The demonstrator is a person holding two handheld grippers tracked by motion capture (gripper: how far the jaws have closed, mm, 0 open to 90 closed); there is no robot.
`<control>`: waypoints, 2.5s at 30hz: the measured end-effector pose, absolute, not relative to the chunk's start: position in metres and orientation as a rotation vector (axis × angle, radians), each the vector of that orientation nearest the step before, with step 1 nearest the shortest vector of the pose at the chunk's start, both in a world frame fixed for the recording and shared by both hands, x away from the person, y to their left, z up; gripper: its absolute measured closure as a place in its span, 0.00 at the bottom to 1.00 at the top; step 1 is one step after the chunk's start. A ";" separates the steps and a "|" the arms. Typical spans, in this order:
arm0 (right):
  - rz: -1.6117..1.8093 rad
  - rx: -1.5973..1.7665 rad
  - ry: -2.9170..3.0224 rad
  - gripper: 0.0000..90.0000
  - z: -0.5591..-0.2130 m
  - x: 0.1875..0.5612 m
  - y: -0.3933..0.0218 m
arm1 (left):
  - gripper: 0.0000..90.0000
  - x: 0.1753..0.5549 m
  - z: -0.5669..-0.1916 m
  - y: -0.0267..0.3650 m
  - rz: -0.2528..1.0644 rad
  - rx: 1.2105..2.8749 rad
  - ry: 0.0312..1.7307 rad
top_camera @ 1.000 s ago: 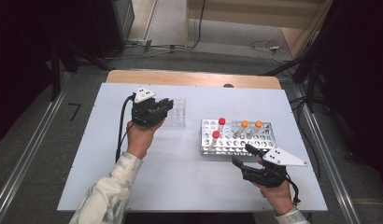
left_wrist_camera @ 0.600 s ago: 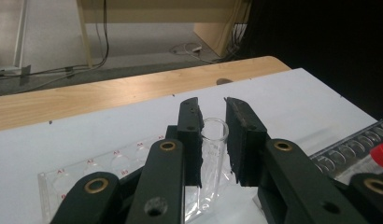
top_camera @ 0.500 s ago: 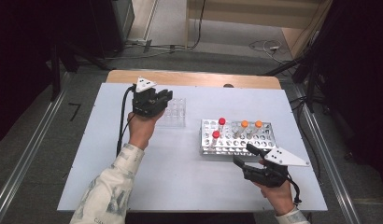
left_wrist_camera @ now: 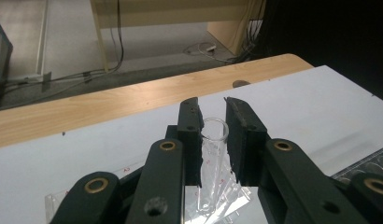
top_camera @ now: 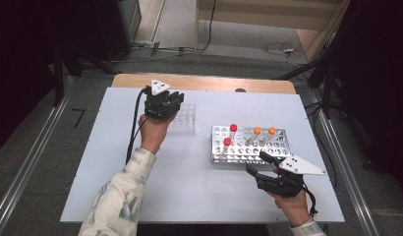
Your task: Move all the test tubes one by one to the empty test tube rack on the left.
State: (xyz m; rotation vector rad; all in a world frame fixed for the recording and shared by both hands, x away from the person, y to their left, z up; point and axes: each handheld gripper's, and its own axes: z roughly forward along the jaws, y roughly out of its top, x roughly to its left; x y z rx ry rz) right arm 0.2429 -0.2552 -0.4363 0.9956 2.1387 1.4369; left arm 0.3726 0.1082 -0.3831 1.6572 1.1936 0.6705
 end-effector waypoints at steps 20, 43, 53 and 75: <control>1.435 0.996 2.141 0.35 -0.437 0.243 -0.255 | 0.85 0.375 -0.426 0.097 0.683 1.720 1.215; 1.430 1.005 2.135 0.35 -0.438 0.244 -0.256 | 0.64 0.365 -0.422 0.099 0.611 1.684 1.192; 1.423 1.014 2.123 0.35 -0.438 0.245 -0.258 | 0.36 0.347 -0.420 0.098 0.575 1.667 1.204; 1.355 1.091 2.031 0.36 -0.439 0.256 -0.269 | 0.32 0.308 -0.431 0.121 0.526 1.631 1.226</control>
